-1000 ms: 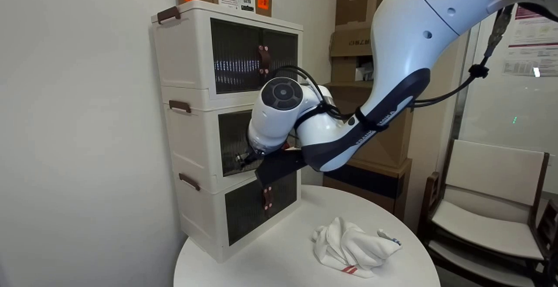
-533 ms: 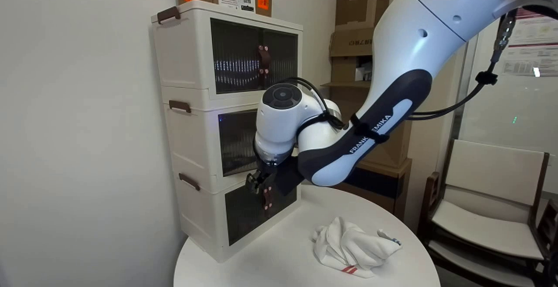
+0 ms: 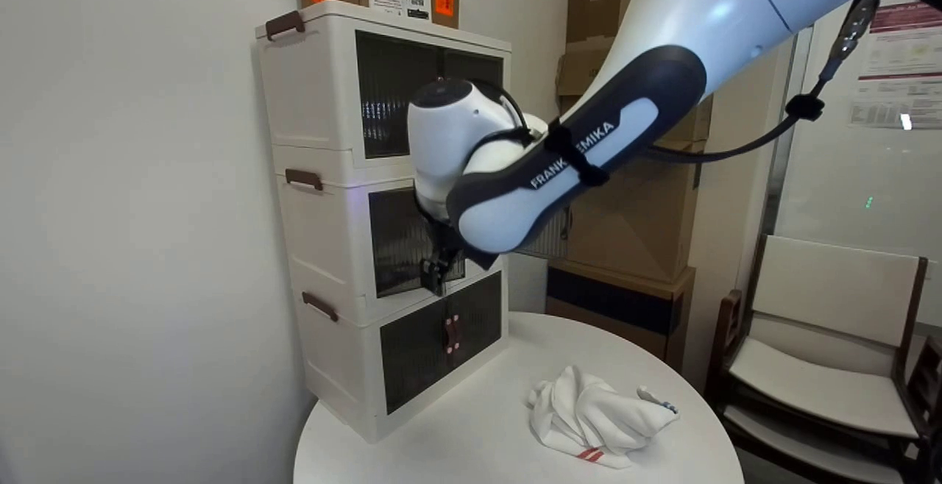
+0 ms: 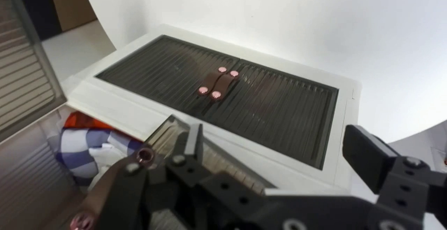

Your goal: Open the left door on the middle cabinet

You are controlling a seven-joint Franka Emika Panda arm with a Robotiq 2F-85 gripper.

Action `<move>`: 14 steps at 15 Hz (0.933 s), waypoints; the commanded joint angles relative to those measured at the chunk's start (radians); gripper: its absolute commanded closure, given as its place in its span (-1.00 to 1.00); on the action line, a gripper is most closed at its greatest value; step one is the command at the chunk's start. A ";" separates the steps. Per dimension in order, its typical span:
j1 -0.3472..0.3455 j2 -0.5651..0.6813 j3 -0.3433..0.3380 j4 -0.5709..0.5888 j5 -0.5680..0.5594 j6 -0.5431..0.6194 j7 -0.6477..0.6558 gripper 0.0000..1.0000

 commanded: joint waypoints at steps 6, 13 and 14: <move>-0.038 0.031 -0.055 0.484 0.086 -0.237 -0.261 -1.00; -0.054 0.197 -0.077 0.785 0.303 -0.414 -0.456 -1.00; -0.057 0.219 -0.076 0.808 0.346 -0.452 -0.478 -1.00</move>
